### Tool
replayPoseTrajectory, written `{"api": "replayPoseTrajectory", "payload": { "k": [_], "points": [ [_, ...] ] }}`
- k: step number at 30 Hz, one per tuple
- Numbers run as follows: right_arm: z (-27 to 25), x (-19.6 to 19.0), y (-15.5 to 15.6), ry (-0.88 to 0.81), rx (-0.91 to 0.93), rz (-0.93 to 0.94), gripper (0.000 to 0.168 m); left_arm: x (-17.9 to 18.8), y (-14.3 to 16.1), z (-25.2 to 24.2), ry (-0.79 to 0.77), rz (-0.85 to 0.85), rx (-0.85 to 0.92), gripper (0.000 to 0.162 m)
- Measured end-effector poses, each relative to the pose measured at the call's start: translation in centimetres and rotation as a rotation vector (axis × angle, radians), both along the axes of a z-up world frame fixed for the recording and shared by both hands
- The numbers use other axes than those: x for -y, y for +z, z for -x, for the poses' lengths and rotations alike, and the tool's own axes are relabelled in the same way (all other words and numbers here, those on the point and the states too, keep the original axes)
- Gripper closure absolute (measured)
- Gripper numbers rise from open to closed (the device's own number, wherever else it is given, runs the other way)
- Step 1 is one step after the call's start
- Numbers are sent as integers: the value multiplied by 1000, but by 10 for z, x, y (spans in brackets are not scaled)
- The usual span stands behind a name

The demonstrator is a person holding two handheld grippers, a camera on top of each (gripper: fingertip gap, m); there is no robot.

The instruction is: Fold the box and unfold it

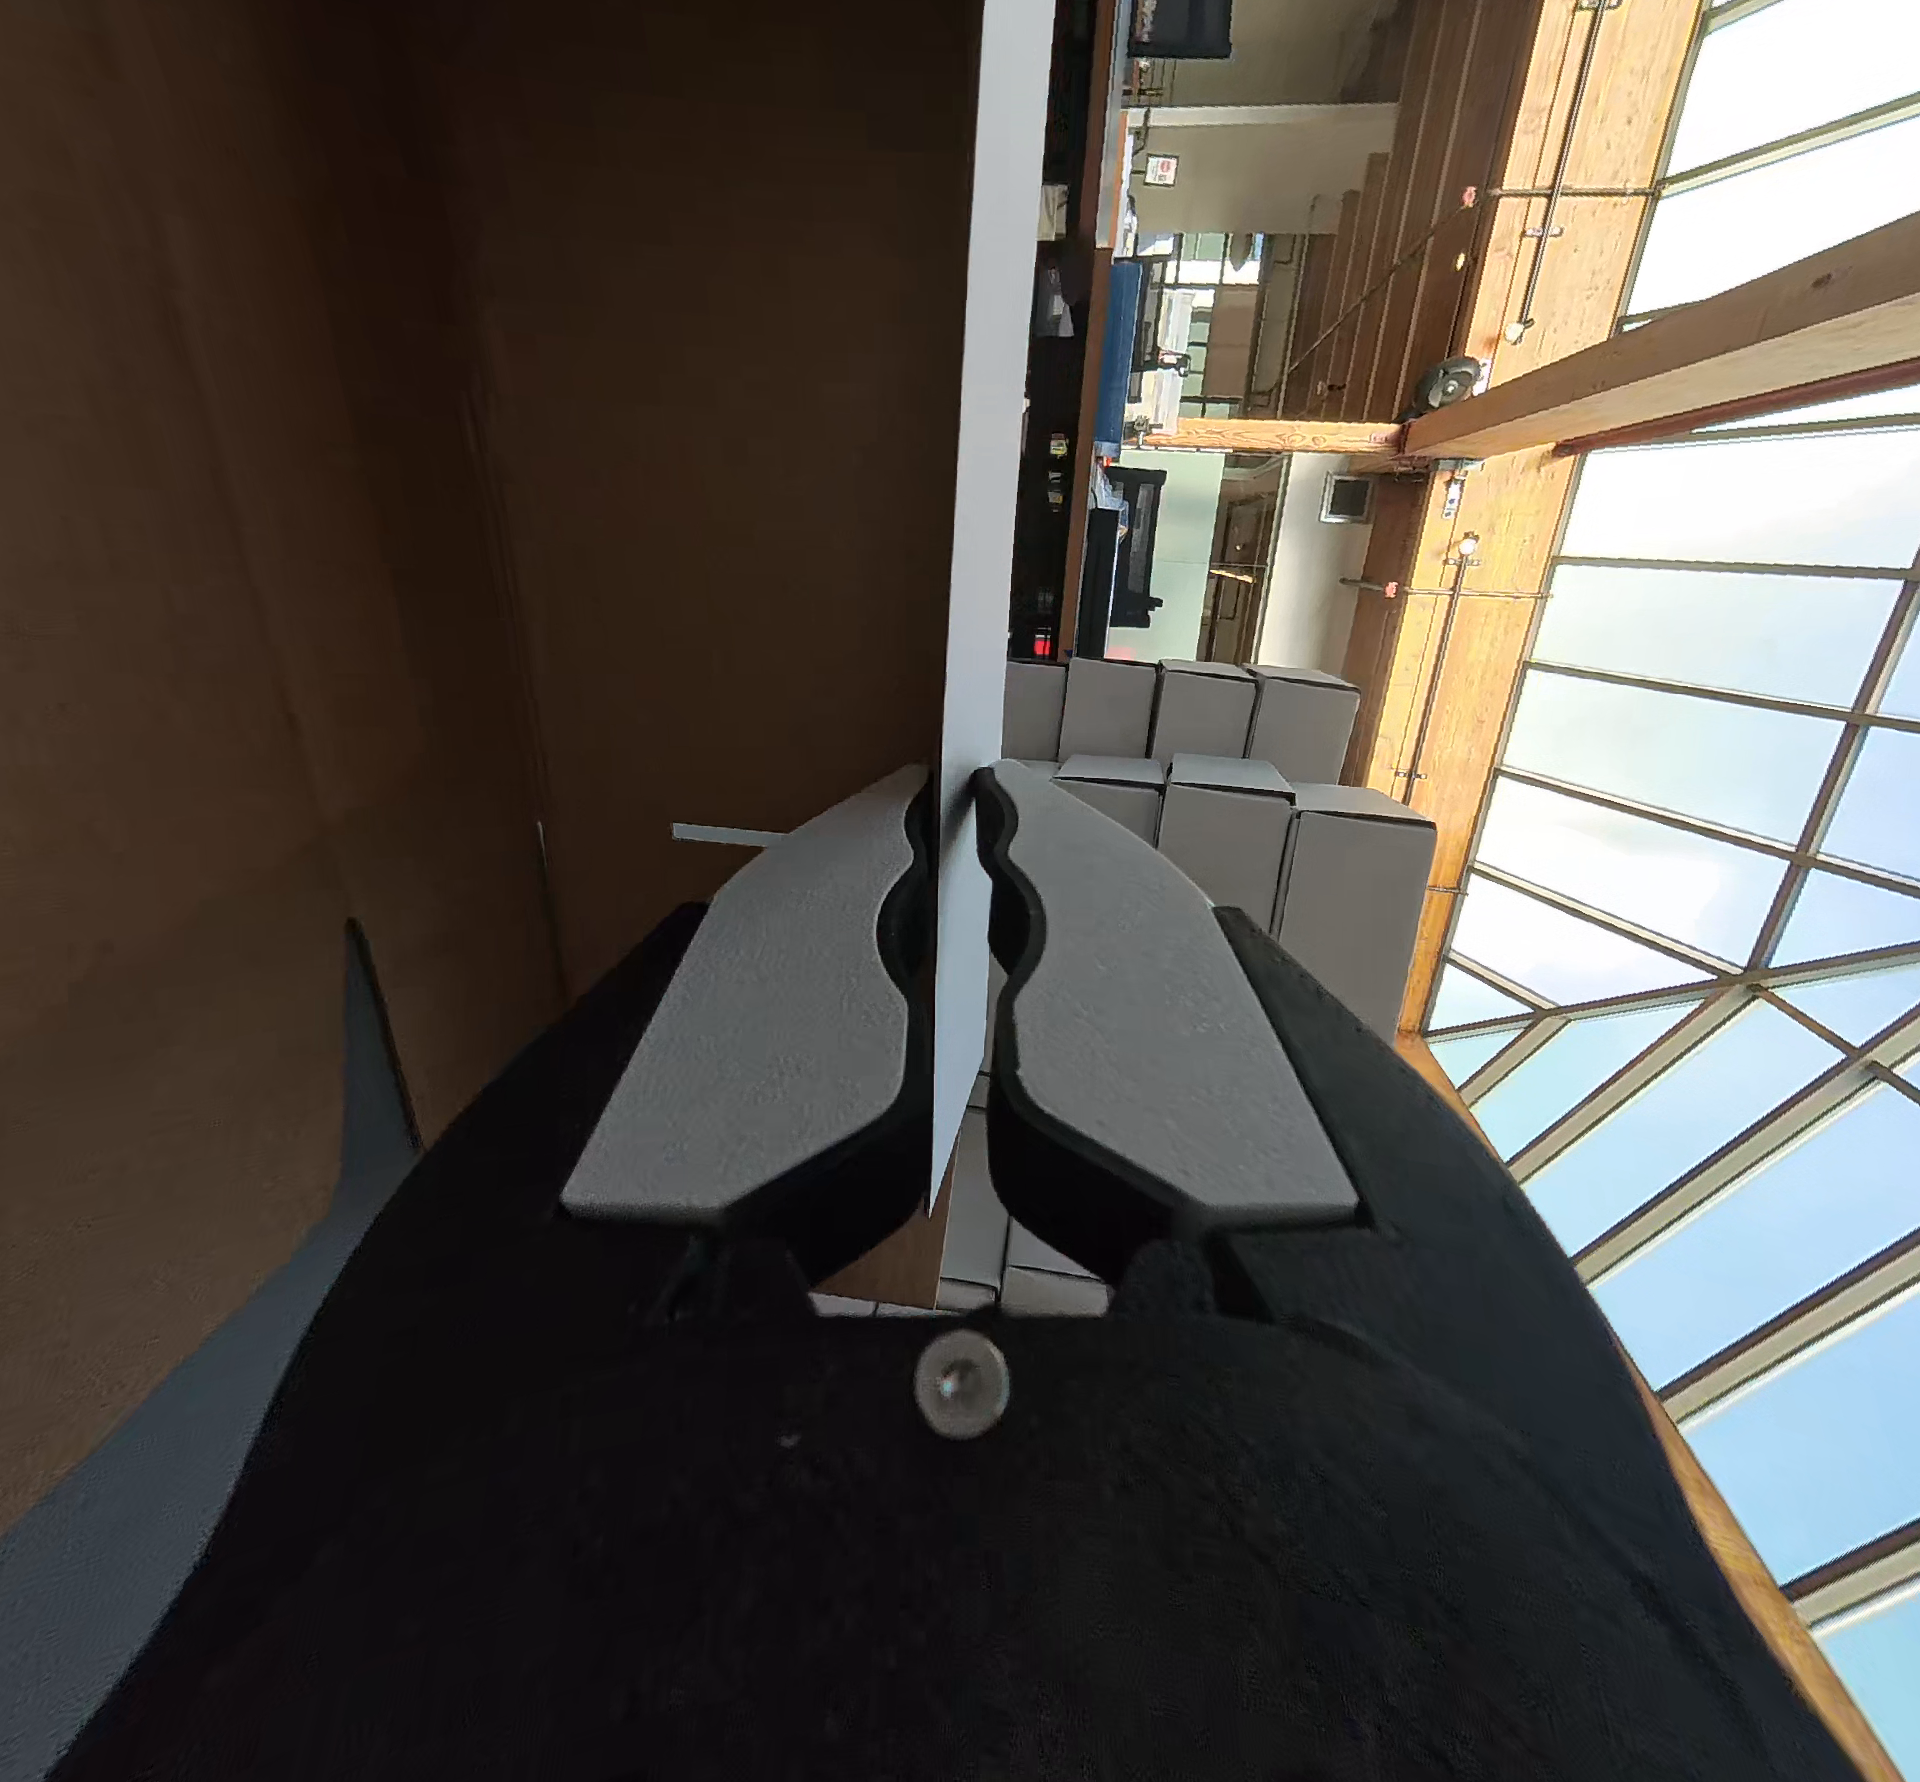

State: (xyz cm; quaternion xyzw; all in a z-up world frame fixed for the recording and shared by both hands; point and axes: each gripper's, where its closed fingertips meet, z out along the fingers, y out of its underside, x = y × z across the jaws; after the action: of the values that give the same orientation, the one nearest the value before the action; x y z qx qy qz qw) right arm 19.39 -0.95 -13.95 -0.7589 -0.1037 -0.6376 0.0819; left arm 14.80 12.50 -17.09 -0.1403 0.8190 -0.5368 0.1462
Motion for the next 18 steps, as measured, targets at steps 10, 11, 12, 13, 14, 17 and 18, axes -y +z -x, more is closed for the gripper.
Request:
{"api": "replayPoseTrajectory", "payload": {
  "k": [10,11,12,13,14,17,18],
  "points": [
    [-1,1,0,-27,-39,22,162,21,-1,-10,237,-86,86,150],
    [-1,1,-1,-20,-31,27,162,20,-2,-12,266,-94,83,145],
    [-1,1,0,-10,-35,22,162,19,-4,-14,292,-103,78,142],
    [-2,0,0,-2,-55,2,162,19,-4,-15,307,-102,79,140],
    [-3,0,0,5,-84,-21,162,21,-4,-17,318,-95,83,138],
    [-8,0,1,20,-161,-10,162,26,-4,-24,359,-79,59,135],
    [-9,0,1,17,-190,-1,162,26,-4,-26,369,-78,50,132]
  ]
}}
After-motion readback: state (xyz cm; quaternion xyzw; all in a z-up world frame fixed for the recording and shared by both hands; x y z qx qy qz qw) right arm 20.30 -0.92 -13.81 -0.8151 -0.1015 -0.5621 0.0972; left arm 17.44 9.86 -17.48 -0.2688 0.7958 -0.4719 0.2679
